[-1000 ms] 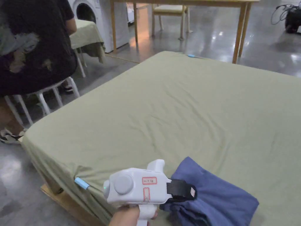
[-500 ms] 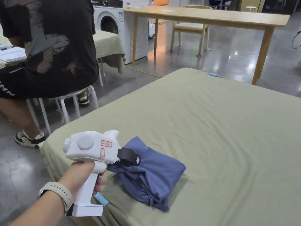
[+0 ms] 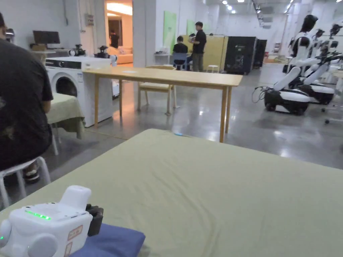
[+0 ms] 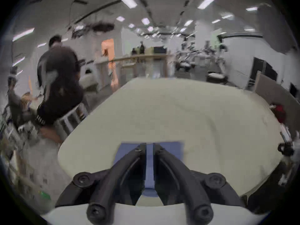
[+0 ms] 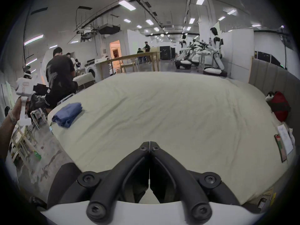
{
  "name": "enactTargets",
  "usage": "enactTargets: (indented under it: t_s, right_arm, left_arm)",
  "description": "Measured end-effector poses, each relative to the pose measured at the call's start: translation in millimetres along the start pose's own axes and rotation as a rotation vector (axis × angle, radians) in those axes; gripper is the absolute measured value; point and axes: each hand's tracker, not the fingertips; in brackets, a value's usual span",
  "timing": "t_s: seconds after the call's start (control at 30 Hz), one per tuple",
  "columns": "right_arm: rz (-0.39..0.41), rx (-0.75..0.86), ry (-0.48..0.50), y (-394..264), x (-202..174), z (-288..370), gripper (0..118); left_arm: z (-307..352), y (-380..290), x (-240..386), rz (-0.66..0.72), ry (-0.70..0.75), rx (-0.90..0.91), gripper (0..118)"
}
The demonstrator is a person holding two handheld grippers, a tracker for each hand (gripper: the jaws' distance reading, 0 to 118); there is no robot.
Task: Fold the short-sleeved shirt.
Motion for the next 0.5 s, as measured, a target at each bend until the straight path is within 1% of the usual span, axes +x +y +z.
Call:
enactTargets:
  t_s: [0.07, 0.1, 0.13, 0.2, 0.27, 0.3, 0.37, 0.4, 0.43, 0.47, 0.5]
  right_arm:
    - [-0.002, 0.075, -0.040, 31.7, 18.1, 11.1, 1]
    - [0.002, 0.122, -0.044, 47.7, 25.6, 17.4, 1]
    - [0.008, 0.177, -0.044, 66.4, 32.7, 25.2, 1]
    - [0.040, 0.262, -0.075, 100.8, 41.9, 38.6, 1]
    - [0.077, 0.348, -0.100, 135.5, 52.9, 55.4, 1]
    - [0.078, 0.377, -0.111, 145.7, 56.9, 61.3, 1]
    - [0.065, 0.435, -0.133, 168.3, 69.3, 73.5, 2]
    - [0.064, 0.425, -0.140, 174.9, 74.8, 75.8, 3]
    - [0.064, 0.429, -0.169, 179.8, 80.5, 78.2, 3]
    - [0.058, 0.430, -0.224, 181.4, 84.0, 79.7, 3]
    - [0.060, 0.436, -0.256, 182.7, 86.3, 79.4, 3]
  left_arm:
    - [18.6, 19.3, 71.6, -0.114, -0.001, 0.103, 8]
    - [25.6, 27.2, 96.4, -0.140, -0.016, 0.144, 8]
    - [34.2, 37.0, 122.2, -0.128, -0.049, 0.188, 8]
    - [52.2, 55.2, 173.0, -0.098, -0.108, 0.266, 8]
    - [73.4, 65.7, 221.1, -0.128, -0.095, 0.371, 8]
    - [79.2, 70.8, 237.1, -0.139, -0.103, 0.416, 8]
    - [87.9, 80.4, 266.4, -0.125, -0.107, 0.441, 8]
    - [90.9, 82.1, 275.6, -0.110, -0.109, 0.467, 8]
    - [94.0, 85.8, 286.3, -0.073, -0.119, 0.476, 8]
    - [94.4, 91.4, 292.6, -0.020, -0.147, 0.447, 8]
    - [93.4, 95.0, 296.0, 0.001, -0.185, 0.435, 8]
